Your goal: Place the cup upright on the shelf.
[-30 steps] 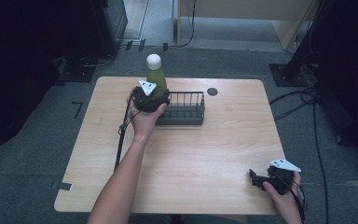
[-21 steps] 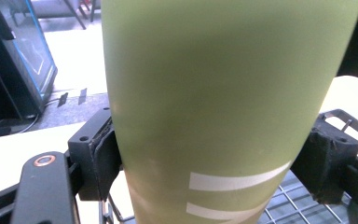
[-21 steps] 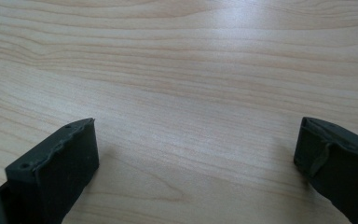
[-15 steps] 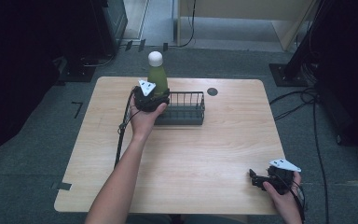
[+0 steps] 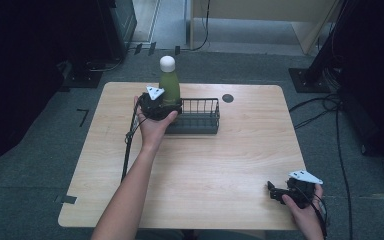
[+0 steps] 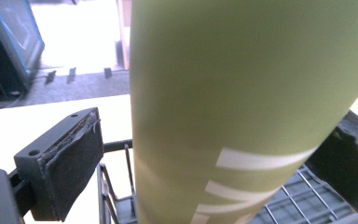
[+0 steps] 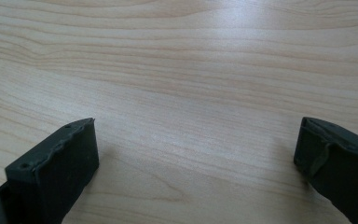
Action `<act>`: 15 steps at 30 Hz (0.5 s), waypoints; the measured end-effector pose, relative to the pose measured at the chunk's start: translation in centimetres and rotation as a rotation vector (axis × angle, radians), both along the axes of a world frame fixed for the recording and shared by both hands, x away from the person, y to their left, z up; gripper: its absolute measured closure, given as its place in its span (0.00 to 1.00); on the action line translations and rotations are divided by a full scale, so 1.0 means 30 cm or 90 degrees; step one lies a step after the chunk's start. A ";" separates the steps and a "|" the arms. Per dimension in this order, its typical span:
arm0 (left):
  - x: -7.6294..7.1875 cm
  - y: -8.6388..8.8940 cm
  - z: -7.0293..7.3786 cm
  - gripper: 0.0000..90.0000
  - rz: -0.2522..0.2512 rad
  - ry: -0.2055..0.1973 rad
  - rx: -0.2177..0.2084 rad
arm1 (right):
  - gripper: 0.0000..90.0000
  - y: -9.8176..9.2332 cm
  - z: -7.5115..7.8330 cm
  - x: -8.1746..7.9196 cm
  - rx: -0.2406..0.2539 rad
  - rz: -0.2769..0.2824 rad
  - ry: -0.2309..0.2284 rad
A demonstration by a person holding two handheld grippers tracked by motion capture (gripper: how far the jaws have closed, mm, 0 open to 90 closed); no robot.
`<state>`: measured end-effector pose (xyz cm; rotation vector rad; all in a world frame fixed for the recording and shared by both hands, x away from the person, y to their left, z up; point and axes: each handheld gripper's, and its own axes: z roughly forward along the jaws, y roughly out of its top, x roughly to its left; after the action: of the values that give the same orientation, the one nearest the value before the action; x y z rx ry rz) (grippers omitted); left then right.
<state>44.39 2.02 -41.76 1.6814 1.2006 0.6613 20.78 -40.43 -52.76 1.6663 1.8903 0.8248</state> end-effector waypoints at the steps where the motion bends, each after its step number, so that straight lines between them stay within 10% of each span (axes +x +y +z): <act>1: -0.003 0.001 -0.001 0.00 -0.001 -0.001 0.002 | 0.00 0.000 0.000 0.000 0.000 0.000 0.000; 15: -0.049 0.051 0.017 0.00 -0.014 -0.022 -0.013 | 0.00 0.000 0.000 0.000 0.000 0.000 0.000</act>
<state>42.92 3.55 -41.26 1.6581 1.1591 0.6602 20.78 -40.42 -52.76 1.6664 1.8903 0.8241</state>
